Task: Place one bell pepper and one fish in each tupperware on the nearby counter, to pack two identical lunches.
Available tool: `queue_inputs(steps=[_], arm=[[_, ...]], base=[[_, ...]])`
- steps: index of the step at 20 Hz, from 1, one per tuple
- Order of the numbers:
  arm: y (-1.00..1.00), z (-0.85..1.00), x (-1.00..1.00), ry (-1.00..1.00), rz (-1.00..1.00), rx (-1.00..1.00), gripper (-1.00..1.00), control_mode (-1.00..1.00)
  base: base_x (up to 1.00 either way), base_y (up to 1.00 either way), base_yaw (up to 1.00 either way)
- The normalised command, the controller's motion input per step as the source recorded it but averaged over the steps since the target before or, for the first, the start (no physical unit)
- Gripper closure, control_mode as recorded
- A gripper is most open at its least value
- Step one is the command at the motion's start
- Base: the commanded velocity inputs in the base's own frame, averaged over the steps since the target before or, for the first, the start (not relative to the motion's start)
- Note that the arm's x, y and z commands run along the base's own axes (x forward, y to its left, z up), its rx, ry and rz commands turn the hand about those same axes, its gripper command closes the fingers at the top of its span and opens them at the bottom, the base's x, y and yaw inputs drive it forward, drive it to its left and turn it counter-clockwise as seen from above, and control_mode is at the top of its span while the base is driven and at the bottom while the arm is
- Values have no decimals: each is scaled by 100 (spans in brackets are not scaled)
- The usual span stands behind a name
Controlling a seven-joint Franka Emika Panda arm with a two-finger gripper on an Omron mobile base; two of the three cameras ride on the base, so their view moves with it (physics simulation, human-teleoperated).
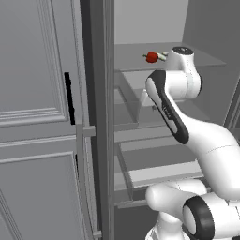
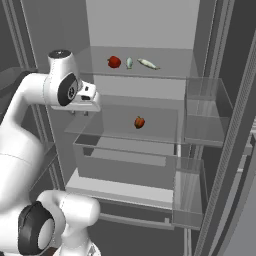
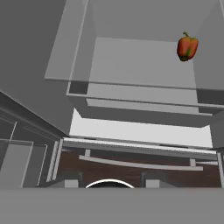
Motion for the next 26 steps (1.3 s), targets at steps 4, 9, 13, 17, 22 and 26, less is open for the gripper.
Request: queue_inputs(steps=[4, 9, 13, 17, 22, 26], arm=[[-7, -6, -8, -1, 0, 1, -100, -100], [-35, -74, 0, -4, 0, 1, -100, -100], [-6, -77, 11, 8, 0, -6, -100, -100], [-26, -45, 18, -4, 1, 0, -100, -100], [-41, -17, 45, -4, 0, 0, -100, -100], [-63, -1, 69, 0, -4, 0, -100, -100]], base=[[0, 0, 0], [0, 0, 0], [0, 0, 0], [0, 0, 0], [0, 0, 0], [0, 0, 0]])
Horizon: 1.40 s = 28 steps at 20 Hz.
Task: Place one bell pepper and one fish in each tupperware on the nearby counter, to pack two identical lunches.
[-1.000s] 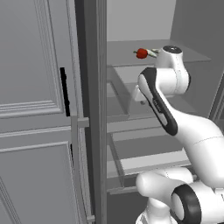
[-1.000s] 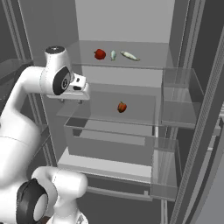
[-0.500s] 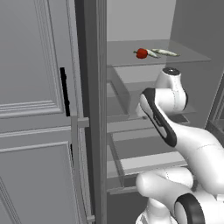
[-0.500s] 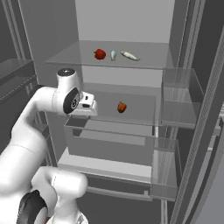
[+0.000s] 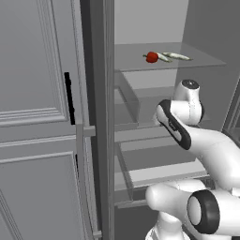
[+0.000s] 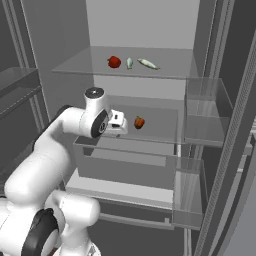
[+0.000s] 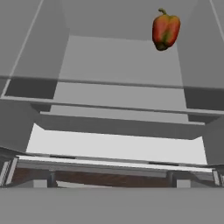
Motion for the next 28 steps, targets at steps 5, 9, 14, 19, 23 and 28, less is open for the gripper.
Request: queue_inputs(steps=[5, 9, 14, 19, 23, 28], arm=[[-76, -4, 39, 4, -1, 2, -100, -100], [-50, -14, 27, 0, 0, 6, -100, -100], [-13, -9, 44, 0, -2, 1, -100, -100], [0, -4, 39, 0, -2, 0, -100, -100], [0, -38, 49, 0, -3, 0, -100, -100], [0, -20, 47, 0, -9, 0, -100, -100]], base=[[0, 0, 0], [0, 0, 0], [0, 0, 0], [0, 0, 0], [0, 0, 0], [0, 0, 0]])
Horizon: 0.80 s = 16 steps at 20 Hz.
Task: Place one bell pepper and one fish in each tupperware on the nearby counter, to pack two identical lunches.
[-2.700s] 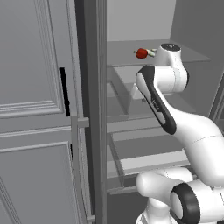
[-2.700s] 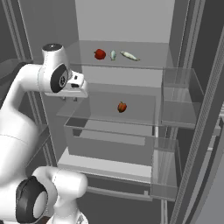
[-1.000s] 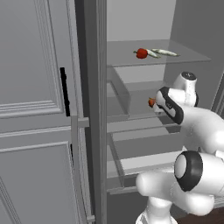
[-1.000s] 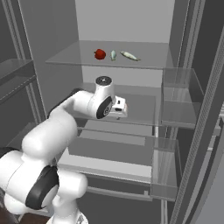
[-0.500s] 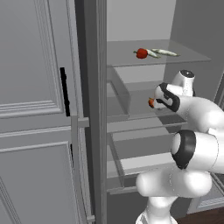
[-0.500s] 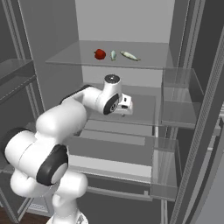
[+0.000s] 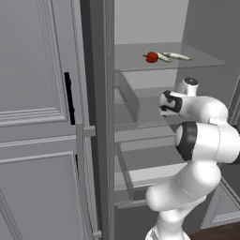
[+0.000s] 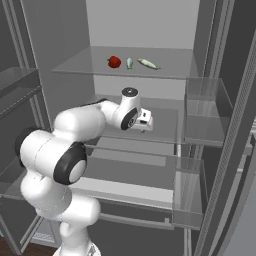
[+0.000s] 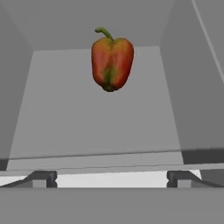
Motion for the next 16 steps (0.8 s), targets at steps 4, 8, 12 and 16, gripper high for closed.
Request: queue_inputs(steps=[4, 8, 12, 16], arm=[[0, -2, 39, 1, -12, 0, -100, -100], [0, 0, 46, 3, -1, 3, -100, -100], [-1, 0, 45, 4, 0, 6, -100, -100], [-4, -11, 53, 0, 0, 6, -100, -100]], base=[[0, 0, 0], [0, 0, 0], [0, 0, 0], [0, 0, 0]])
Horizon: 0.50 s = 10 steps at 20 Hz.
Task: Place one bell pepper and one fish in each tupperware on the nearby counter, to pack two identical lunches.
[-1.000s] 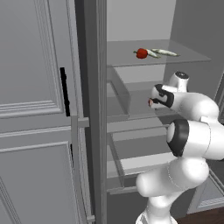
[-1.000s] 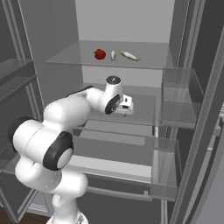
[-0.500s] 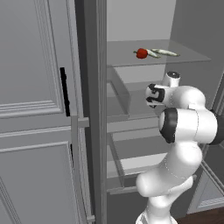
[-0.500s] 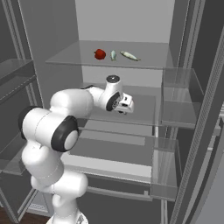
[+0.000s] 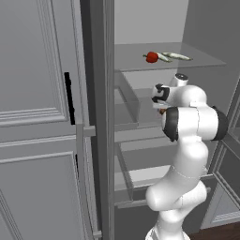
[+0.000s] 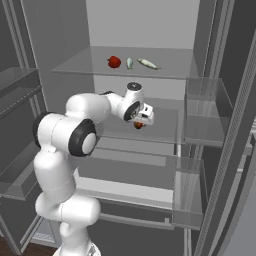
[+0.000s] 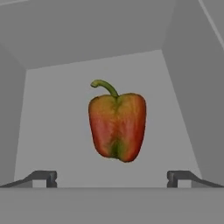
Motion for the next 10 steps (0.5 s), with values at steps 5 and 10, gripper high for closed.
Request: queue_inputs(steps=[5, 10], arm=[[-1, -25, 52, 4, 0, 2, -100, -100], [-1, -23, 47, 2, 0, 0, -100, -100]], base=[[0, 0, 0], [0, 0, 0]])
